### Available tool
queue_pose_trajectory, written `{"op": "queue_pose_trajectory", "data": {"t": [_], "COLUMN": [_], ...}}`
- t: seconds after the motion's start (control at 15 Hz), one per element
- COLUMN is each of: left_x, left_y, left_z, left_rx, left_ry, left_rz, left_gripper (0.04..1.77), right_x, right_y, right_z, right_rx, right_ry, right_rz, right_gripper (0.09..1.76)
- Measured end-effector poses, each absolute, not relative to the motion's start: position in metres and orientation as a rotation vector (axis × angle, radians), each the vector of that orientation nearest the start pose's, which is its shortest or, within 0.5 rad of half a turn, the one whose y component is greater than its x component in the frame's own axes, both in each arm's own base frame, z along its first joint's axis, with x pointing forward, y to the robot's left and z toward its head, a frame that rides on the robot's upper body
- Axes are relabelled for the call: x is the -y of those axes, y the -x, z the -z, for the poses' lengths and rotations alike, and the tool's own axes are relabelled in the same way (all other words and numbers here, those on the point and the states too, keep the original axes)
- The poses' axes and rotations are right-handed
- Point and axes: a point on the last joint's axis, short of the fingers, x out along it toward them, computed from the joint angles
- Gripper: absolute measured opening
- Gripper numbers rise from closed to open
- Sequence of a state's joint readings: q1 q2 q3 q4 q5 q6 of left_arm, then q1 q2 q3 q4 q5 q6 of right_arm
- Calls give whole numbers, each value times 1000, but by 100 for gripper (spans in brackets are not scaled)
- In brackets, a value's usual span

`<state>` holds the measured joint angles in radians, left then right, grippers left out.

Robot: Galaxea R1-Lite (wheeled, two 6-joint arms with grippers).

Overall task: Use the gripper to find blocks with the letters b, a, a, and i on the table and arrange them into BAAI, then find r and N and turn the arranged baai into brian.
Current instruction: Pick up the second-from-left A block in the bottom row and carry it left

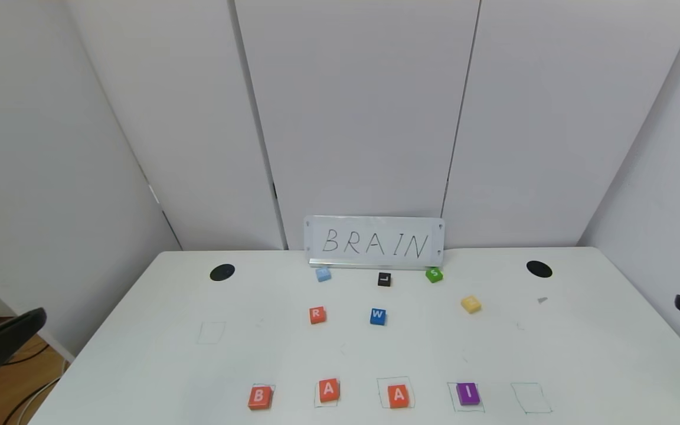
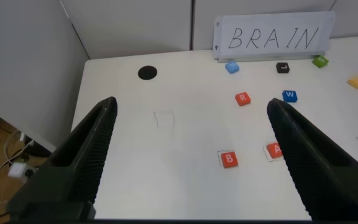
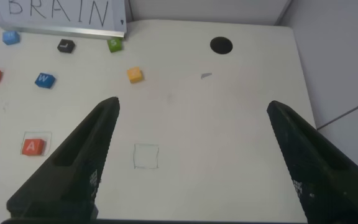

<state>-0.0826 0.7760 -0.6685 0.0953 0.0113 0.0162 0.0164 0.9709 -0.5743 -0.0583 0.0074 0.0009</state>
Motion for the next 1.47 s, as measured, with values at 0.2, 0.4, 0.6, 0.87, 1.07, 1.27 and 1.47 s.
{"op": "queue_pose_trajectory", "data": {"t": [0.2,0.4,0.6,0.87,1.07,1.27,1.47], "left_x": [8,11,13,17,24,37,53], "left_y": [-103,-137,-160,-193,-198,-201,-211], "left_z": [-239,-228,-219,-200,-196,-215,-231], "left_rx": [-329,-446,-530,-660,-783,-848,-908], "left_ry": [-16,18,22,17,55,160,250], "left_rz": [72,68,66,62,59,50,40], "left_gripper": [172,172,172,172,172,172,172], "right_x": [-3,-3,-3,-3,-5,-8,-9], "right_y": [-141,-158,-170,-184,-193,-197,-197], "right_z": [-207,-197,-188,-182,-188,-188,-187], "right_rx": [-444,-516,-567,-610,-595,-600,-604], "right_ry": [2,1,1,4,8,17,16], "right_rz": [-24,-24,-20,-21,-30,-41,-45], "right_gripper": [171,171,171,171,171,171,171]}}
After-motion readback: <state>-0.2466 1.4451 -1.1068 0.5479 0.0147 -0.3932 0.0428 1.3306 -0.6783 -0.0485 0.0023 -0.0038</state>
